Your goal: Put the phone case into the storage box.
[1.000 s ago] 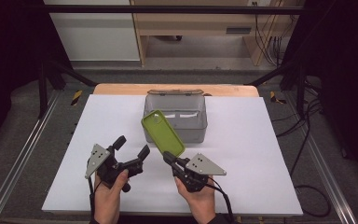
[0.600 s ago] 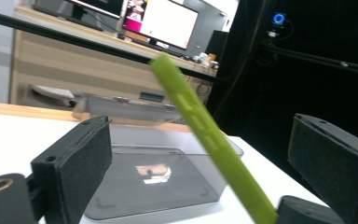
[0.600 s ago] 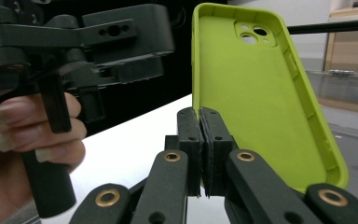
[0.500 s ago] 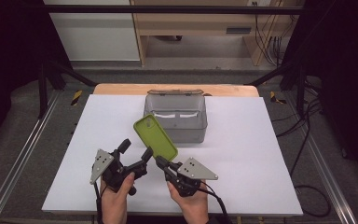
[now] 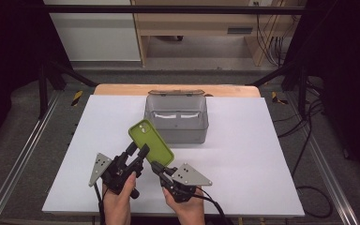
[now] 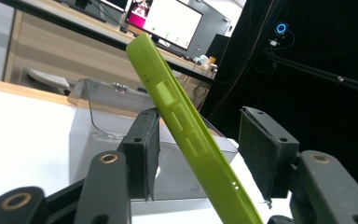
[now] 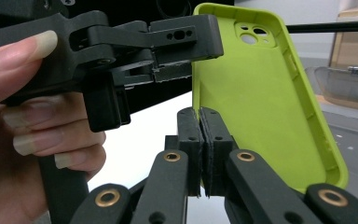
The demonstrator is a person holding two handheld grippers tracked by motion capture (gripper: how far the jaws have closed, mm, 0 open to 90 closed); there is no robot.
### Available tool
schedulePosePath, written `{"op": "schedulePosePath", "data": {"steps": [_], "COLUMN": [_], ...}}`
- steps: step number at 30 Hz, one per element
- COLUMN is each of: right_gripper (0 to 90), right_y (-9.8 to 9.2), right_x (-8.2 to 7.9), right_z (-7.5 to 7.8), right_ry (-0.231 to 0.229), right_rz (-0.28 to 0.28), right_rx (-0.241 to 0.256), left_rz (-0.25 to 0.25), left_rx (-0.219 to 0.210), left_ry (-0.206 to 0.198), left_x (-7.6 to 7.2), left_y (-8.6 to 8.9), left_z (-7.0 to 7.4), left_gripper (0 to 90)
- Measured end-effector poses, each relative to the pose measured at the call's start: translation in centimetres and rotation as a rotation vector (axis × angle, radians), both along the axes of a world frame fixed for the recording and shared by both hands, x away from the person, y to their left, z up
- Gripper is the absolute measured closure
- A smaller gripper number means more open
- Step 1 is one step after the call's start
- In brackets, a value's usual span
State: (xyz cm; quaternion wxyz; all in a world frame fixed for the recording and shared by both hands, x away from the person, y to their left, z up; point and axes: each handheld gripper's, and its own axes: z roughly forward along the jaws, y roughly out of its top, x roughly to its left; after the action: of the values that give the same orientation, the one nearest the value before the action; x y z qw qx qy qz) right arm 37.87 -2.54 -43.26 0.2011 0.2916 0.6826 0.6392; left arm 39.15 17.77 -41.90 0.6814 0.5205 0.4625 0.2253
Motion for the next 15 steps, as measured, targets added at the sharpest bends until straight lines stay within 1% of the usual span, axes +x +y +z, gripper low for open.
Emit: {"op": "schedulePosePath", "data": {"steps": [2, 3, 4, 6, 9, 11, 15], "right_gripper": [88.2, 88.2, 88.2, 88.2, 88.2, 88.2, 88.2], "right_y": [0.04, 0.14, 0.14, 0.21, 0.3, 0.43, 0.69], "right_x": [-0.03, -0.06, -0.06, -0.08, -0.13, -0.15, -0.12], "right_z": [-0.05, -0.12, -0.12, -0.19, -0.26, -0.4, -0.74], "right_ry": [0.005, 0.005, 0.005, 0.004, 0.005, 0.01, 0.016], "right_rz": [0.0, 0.001, 0.001, 0.004, 0.006, 0.005, 0.011], "right_rx": [0.002, 0.004, 0.004, 0.007, 0.011, 0.015, 0.015], "left_rz": [0.0, 0.001, 0.002, -0.001, -0.014, -0.017, -0.028], "left_rx": [-0.013, -0.02, -0.025, -0.04, -0.068, -0.096, -0.124], "left_ry": [0.007, 0.01, 0.012, 0.019, 0.038, 0.056, 0.082], "left_x": [0.04, 0.05, 0.03, 0.03, 0.15, 0.18, 0.29], "left_y": [0.05, 0.07, 0.12, 0.19, 0.2, 0.17, 0.2], "left_z": [-0.15, -0.19, -0.23, -0.29, -0.4, -0.57, -0.85], "left_gripper": [50.2, 52.5, 52.5, 55.2, 56.9, 57.8, 60.1]}}
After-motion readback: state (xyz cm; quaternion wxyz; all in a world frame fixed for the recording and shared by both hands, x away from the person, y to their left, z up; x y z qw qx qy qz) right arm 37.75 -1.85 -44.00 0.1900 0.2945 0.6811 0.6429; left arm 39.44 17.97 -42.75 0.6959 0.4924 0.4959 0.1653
